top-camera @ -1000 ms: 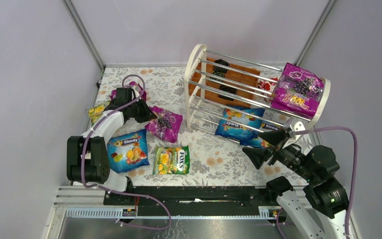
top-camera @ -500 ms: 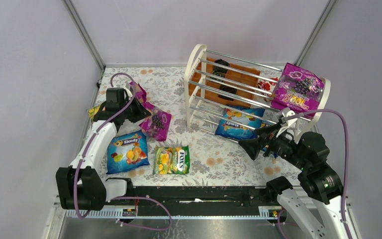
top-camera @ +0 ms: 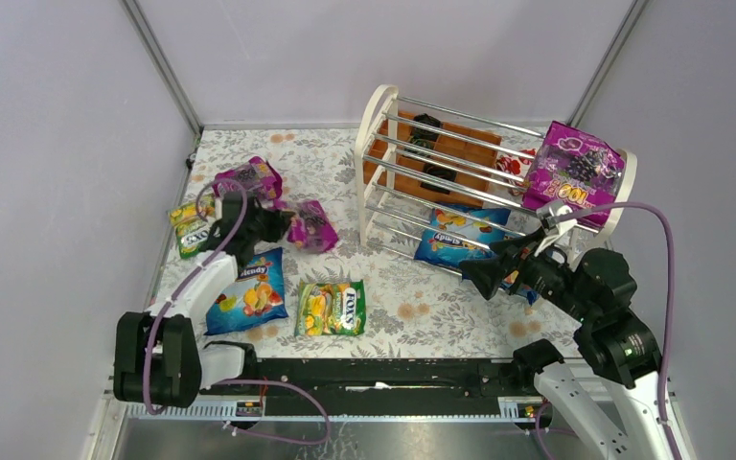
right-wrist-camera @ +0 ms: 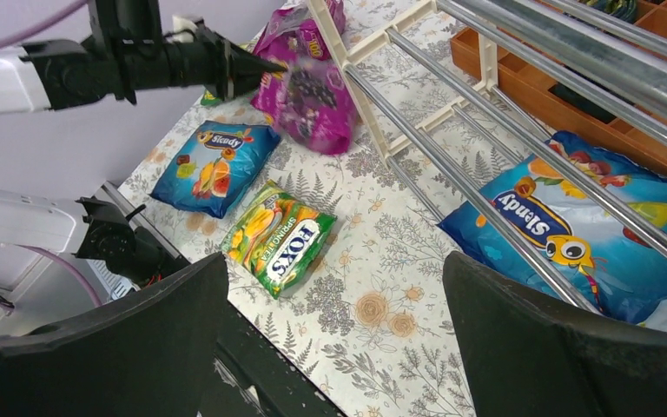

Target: Place and organize the candy bags onto the shelf

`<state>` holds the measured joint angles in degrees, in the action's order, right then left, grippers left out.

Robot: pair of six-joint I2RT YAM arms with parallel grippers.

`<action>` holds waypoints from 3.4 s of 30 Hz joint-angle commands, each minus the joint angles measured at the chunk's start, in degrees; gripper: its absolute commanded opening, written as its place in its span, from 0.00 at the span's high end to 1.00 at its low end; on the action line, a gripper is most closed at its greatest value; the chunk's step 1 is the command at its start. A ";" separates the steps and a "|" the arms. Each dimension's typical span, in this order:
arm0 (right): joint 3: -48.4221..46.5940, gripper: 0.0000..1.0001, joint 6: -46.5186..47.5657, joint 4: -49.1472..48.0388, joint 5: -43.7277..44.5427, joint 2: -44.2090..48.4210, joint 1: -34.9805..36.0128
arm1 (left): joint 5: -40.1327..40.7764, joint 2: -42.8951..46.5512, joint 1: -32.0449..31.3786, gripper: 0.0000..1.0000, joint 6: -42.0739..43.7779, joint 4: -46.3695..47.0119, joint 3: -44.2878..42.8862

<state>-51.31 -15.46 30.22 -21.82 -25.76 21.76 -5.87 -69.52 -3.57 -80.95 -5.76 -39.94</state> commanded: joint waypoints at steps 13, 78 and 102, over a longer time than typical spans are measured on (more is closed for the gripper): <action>0.90 0.00 0.89 -2.65 1.02 2.25 0.48 | 6.47 21.16 -19.02 0.04 18.75 -19.55 4.65; 1.27 0.00 -1.16 -2.39 0.01 2.20 0.47 | -13.08 -9.73 -18.94 0.22 33.62 3.68 3.13; -1.26 0.00 -2.07 -2.95 -0.79 -0.32 0.42 | -9.18 11.06 -13.48 1.00 32.86 -7.41 -1.34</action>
<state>-50.00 -16.97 29.69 -21.96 -24.53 21.76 -15.97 -65.08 -18.90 -49.36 -11.09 -36.05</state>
